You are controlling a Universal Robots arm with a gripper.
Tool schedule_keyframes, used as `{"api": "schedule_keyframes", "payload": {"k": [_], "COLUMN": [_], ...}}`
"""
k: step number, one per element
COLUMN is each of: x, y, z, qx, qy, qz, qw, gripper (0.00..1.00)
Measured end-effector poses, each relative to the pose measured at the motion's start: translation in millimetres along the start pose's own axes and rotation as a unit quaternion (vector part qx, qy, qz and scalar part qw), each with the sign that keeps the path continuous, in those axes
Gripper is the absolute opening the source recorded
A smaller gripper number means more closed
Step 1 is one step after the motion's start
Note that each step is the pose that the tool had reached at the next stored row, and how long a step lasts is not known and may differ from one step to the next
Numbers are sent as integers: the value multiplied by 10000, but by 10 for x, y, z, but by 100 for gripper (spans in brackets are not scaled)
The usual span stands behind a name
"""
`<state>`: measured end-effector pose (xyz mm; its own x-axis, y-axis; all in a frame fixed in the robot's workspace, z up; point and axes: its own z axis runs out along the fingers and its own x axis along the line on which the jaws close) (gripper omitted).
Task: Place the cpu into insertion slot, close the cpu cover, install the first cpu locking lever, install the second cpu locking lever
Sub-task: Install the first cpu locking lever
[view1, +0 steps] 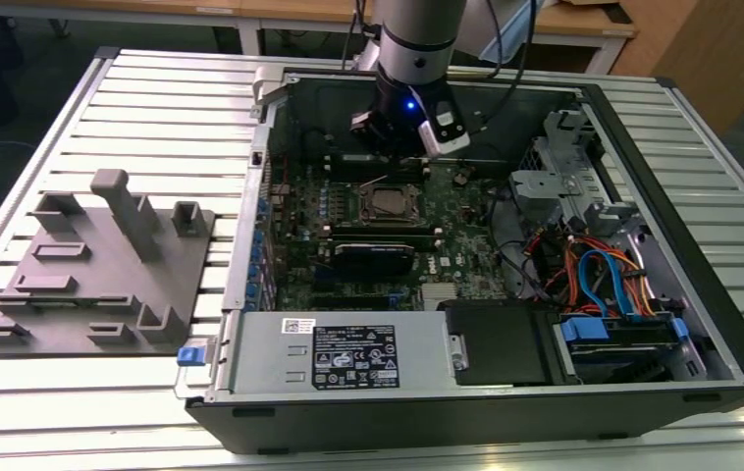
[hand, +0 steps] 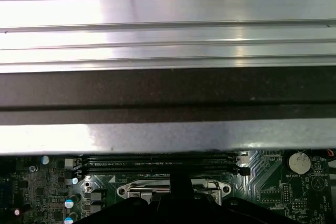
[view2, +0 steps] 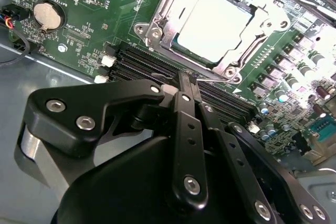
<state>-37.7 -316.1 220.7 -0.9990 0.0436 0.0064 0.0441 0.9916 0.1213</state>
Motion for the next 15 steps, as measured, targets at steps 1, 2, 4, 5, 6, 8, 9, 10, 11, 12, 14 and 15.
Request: {"api": "schedule_keyframes", "payload": {"k": [1, 2, 4, 5, 6, 8, 9, 10, 11, 12, 14, 15], "x": [0, 0, -1, -1, -1, -2, -4, -8, -12, -16, -32, -34], "y": [0, 0, 0, 0, 0, 0, 0, 0, 0, 0, -1, -2], "z": [1, 2, 2, 2, 3, 4, 5, 7, 8, 11, 25, 28], "qx": [-1, -1, -1, -1, -1, -1, -1, -2, -1, -2, -3, -3], "qy": [0, -1, 0, 0, -1, -1, -1, -1, -1, -2, -1, -1], "qz": [-1, -1, -1, -1, 0, 3, 5, 6, 6, 7, 7, 7], "qw": [10000, 10000, 10000, 10000, 10000, 10000, 10000, 10000, 10000, 10000, 10000, 10000], "gripper": [11, 11, 11, 11, 11, 11, 11, 11, 11, 11, 11, 11]}}
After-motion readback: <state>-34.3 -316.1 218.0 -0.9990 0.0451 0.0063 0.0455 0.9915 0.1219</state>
